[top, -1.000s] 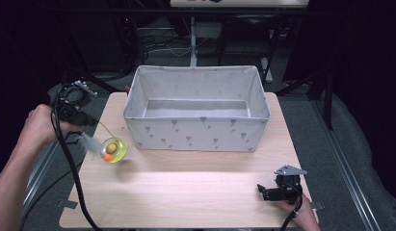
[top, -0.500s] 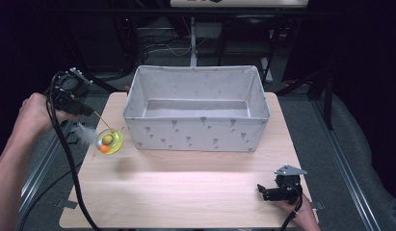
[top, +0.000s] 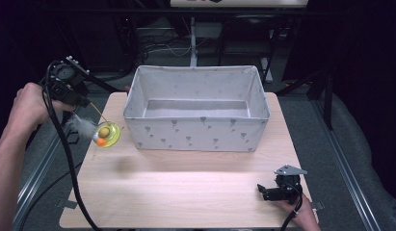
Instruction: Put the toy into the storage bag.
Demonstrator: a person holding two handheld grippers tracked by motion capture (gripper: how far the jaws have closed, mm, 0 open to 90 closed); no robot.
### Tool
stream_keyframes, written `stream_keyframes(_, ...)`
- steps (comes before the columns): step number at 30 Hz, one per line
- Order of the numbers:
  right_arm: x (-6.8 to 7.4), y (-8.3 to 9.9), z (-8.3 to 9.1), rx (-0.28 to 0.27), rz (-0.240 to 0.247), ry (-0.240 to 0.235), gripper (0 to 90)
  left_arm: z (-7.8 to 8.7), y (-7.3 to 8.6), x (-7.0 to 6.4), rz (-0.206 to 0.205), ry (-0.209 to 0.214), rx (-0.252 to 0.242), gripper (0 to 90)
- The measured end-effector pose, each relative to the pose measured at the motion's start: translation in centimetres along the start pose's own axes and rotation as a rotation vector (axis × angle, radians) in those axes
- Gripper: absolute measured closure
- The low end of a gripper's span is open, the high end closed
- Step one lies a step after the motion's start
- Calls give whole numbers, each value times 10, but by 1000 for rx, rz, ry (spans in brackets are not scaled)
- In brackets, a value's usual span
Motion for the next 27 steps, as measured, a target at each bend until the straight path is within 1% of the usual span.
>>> stream_keyframes(9, 0, 0, 0, 1, 0, 0, 0, 15, -10, 11, 11, -37, -4, 882)
stream_keyframes(16, 0, 0, 0, 1, 0, 0, 0, 28, -20, 23, 25, -71, -10, 882)
stream_keyframes(20, 0, 0, 0, 1, 0, 1, 0, 35, -26, 29, 27, -91, -11, 882)
stream_keyframes(24, 0, 0, 0, 0, 0, 1, 0, 42, -34, 35, 25, -101, -14, 882)
stream_keyframes(27, 0, 0, 0, 0, 0, 1, 0, 47, -39, 39, 32, -111, -14, 882)
Point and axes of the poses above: each handheld gripper's, and its own axes: z roughly backward along the jaws, y roughly out of its underside, x roughly to its left, the point moved 5 cm from there along -z, roughly forward along the jaws, and after that the axes turned 12 degrees about -z, right-handed, at the moved point
